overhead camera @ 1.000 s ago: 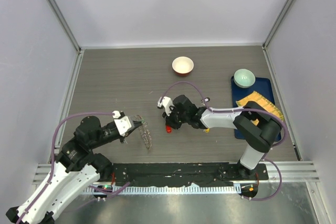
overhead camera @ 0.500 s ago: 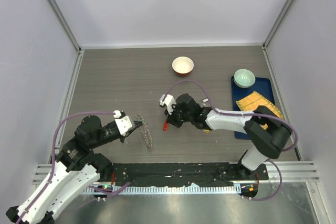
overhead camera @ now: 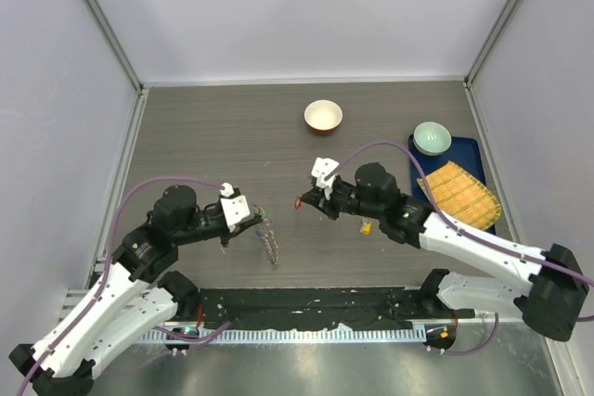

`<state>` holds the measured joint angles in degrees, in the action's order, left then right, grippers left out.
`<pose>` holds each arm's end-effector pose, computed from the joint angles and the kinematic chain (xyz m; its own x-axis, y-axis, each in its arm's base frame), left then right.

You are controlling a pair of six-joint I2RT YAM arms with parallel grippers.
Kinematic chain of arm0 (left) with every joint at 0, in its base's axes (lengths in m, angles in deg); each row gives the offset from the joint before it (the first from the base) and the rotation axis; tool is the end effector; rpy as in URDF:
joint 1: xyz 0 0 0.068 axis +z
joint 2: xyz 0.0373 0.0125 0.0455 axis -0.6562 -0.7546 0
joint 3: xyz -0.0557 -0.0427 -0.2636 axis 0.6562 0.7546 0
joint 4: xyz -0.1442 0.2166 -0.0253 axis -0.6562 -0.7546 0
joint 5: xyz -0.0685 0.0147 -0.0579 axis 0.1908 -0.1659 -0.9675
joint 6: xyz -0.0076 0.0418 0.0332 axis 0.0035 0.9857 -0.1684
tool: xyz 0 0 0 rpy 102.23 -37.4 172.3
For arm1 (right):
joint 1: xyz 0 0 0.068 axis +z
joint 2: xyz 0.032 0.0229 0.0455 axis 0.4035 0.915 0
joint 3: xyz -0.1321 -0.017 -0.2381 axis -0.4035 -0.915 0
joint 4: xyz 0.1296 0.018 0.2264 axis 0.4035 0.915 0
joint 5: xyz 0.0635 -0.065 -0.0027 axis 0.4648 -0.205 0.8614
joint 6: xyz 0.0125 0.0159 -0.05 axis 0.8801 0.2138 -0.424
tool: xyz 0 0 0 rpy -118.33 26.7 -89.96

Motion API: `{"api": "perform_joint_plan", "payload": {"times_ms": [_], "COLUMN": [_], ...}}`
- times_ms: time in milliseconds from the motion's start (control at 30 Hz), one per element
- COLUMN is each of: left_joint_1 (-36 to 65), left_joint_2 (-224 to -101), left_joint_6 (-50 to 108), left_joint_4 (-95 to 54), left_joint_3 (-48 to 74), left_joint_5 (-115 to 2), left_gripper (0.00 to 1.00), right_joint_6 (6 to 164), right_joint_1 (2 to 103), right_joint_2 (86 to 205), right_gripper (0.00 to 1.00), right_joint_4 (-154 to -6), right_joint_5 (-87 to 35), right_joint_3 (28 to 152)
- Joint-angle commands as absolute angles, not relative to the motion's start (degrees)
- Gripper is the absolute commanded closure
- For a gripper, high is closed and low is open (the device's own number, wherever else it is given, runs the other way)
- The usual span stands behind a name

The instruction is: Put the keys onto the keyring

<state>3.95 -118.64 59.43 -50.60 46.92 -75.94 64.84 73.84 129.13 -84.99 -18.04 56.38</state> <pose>0.0940 -0.0916 0.3005 0.0012 0.3512 -0.9363 0.9260 0.3530 0.1336 0.1594 0.2048 0.2790 0.0129 -0.3328 -0.9429 -0.9229 0.3588 -0.1393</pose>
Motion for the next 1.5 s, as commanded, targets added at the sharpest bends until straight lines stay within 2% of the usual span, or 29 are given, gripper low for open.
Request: {"api": "perform_joint_plan", "payload": {"times_ms": [0, 300, 433, 533, 600, 633, 733, 800, 833, 867, 933, 1033, 1200, 1467], "left_joint_1": [4.09, 4.09, 4.01, 2.96, 2.16, 1.81, 0.94, -0.12, -0.65, -1.26, -1.97, -5.21, -5.57, -5.57], "left_joint_2": [-122.90, -128.44, -128.36, -129.32, -129.41, -129.24, -129.76, -131.52, -131.69, -131.61, -132.92, -136.35, -130.82, -129.15], "left_joint_6": [62.37, 67.12, 68.09, 68.36, 65.91, 65.02, 65.63, 67.90, 70.18, 70.98, 71.61, 71.87, 71.34, 71.43], "left_joint_4": [-48.58, -51.13, -50.96, -51.57, -50.79, -48.96, -49.46, -51.91, -53.06, -52.89, -54.11, -59.81, -52.55, -50.79], "left_joint_3": [40.91, 38.80, 40.29, 40.04, 39.16, 39.06, 37.57, 35.90, 35.90, 36.42, 37.39, 35.55, 40.47, 42.66], "left_joint_5": [-82.17, -95.18, -96.08, -84.77, -76.16, -65.50, -58.46, -65.44, -75.49, -78.72, -78.41, -70.16, -67.33, -76.11], "left_gripper": [1.00, 1.00, 1.00, 1.00, 1.00, 1.00, 1.00, 1.00, 1.00, 1.00, 1.00, 1.00, 1.00, 1.00], "right_joint_6": [62.09, 55.75, 55.22, 55.40, 55.57, 55.84, 56.19, 56.28, 56.28, 56.28, 56.28, 56.45, 56.10, 55.57], "right_joint_1": [76.00, 82.15, 82.60, 82.68, 82.68, 82.68, 82.68, 82.68, 82.68, 82.60, 82.68, 82.68, 82.68, 82.68], "right_joint_2": [122.26, 122.51, 122.43, 123.04, 123.48, 123.74, 124.01, 124.01, 124.10, 123.92, 123.66, 123.22, 123.39, 127.78], "right_gripper": [0.99, 0.99, 0.99, 0.99, 0.99, 0.99, 0.99, 0.99, 0.99, 0.99, 0.99, 0.99, 0.99, 0.99], "right_joint_4": [-82.26, -74.88, -77.50, -78.92, -79.09, -79.35, -80.24, -82.26, -82.34, -82.43, -82.96, -83.57, -83.75, -84.71], "right_joint_5": [-15.58, -11.45, -12.24, -13.63, -18.70, -20.74, -25.41, -25.68, -25.68, -25.86, -26.56, -27.62, -24.37, -16.64], "right_joint_3": [56.72, 59.89, 58.49, 58.13, 58.04, 57.87, 57.26, 56.99, 56.99, 56.90, 56.46, 55.85, 55.93, 56.90]}}
